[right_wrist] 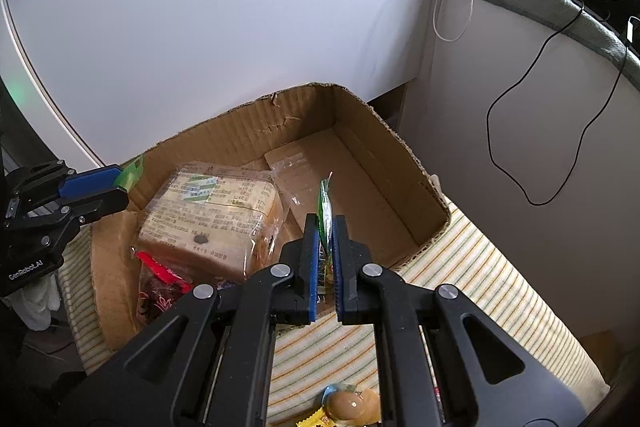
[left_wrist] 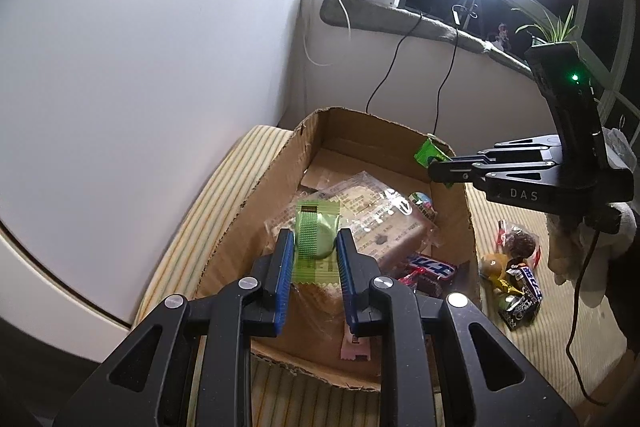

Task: Organize snacks
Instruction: 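Carry both green packets over the box and open both tools to drop them, then move both tools back to the pile, right tool toward the red-wrapped brown bag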

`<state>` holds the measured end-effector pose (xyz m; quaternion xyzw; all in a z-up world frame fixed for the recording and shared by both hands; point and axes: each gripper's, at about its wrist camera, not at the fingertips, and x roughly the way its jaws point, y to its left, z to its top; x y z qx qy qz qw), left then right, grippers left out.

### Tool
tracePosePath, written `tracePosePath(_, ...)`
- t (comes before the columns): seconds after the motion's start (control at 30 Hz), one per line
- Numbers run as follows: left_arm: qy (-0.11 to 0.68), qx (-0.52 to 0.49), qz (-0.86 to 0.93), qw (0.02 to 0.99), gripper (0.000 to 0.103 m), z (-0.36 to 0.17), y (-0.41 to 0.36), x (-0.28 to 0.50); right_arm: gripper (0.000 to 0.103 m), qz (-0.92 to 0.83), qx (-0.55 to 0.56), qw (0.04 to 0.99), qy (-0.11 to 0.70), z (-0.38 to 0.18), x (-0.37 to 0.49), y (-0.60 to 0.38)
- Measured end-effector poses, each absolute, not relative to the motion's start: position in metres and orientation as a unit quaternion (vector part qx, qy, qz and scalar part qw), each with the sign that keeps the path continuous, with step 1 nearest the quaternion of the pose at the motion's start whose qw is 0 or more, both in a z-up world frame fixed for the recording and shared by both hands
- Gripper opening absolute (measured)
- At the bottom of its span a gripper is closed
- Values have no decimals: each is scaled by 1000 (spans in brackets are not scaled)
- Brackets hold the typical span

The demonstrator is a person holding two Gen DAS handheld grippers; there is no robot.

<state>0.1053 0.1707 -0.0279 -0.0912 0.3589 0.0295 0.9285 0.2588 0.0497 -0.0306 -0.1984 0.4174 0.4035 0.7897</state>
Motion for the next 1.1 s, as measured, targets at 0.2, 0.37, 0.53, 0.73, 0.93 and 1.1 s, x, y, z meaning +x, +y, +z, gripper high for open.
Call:
tracePosePath(0.2, 361, -92, 30, 927, 21, -28, 172, 108, 6, 404, -205, 785, 422, -34, 259, 52)
tracePosePath(0.37, 362, -89, 34, 927, 27, -27, 171, 107, 6, 402, -206, 786, 423, -34, 257, 53)
tracePosePath(0.53, 361, -88, 35, 928, 39, -26, 170, 106, 56, 403, -208, 790, 413, -30, 253, 54)
tracePosePath(0.73, 355, -78, 38, 931, 55, -22, 166, 102, 84, 404, -199, 799, 399, -20, 249, 50)
tracePosePath(0.93, 349, -74, 37, 934, 57, -16, 161, 95, 85, 401, -195, 799, 404, -17, 247, 43)
tracePosePath(1.1, 345, -70, 31, 936, 57, -11, 152, 88, 85, 404, -193, 800, 398, -13, 239, 31)
